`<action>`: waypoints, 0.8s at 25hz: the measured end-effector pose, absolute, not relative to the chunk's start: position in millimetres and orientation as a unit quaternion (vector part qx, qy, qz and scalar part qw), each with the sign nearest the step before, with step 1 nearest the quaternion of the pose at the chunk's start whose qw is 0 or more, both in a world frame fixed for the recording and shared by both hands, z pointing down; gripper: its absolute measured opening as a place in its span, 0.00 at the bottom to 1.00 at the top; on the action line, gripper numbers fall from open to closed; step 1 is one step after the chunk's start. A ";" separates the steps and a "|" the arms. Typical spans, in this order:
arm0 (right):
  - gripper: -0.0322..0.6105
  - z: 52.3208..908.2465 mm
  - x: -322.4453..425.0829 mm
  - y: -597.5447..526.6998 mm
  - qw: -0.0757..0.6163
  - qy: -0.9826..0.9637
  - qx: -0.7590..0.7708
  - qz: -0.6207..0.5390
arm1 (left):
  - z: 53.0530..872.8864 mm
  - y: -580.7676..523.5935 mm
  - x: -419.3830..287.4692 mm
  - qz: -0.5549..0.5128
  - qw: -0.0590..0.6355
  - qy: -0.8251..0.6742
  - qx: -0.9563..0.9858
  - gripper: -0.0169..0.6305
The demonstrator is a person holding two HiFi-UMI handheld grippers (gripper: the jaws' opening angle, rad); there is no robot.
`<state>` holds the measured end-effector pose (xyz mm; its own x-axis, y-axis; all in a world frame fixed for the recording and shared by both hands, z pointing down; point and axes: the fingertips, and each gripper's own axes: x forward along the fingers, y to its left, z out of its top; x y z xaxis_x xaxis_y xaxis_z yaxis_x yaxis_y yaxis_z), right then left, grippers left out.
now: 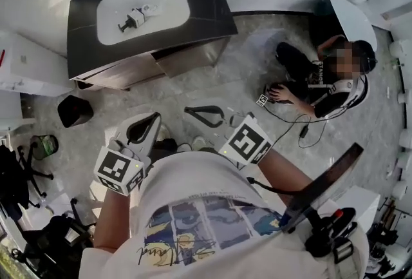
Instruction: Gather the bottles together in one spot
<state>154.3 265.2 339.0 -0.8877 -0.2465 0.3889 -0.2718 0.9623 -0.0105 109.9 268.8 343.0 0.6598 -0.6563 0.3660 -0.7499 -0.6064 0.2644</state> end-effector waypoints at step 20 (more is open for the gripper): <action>0.15 365.9 -2.5 157.6 0.252 -0.959 0.125 -0.031 | 351.7 209.8 -52.5 0.095 0.208 -0.412 0.882 0.09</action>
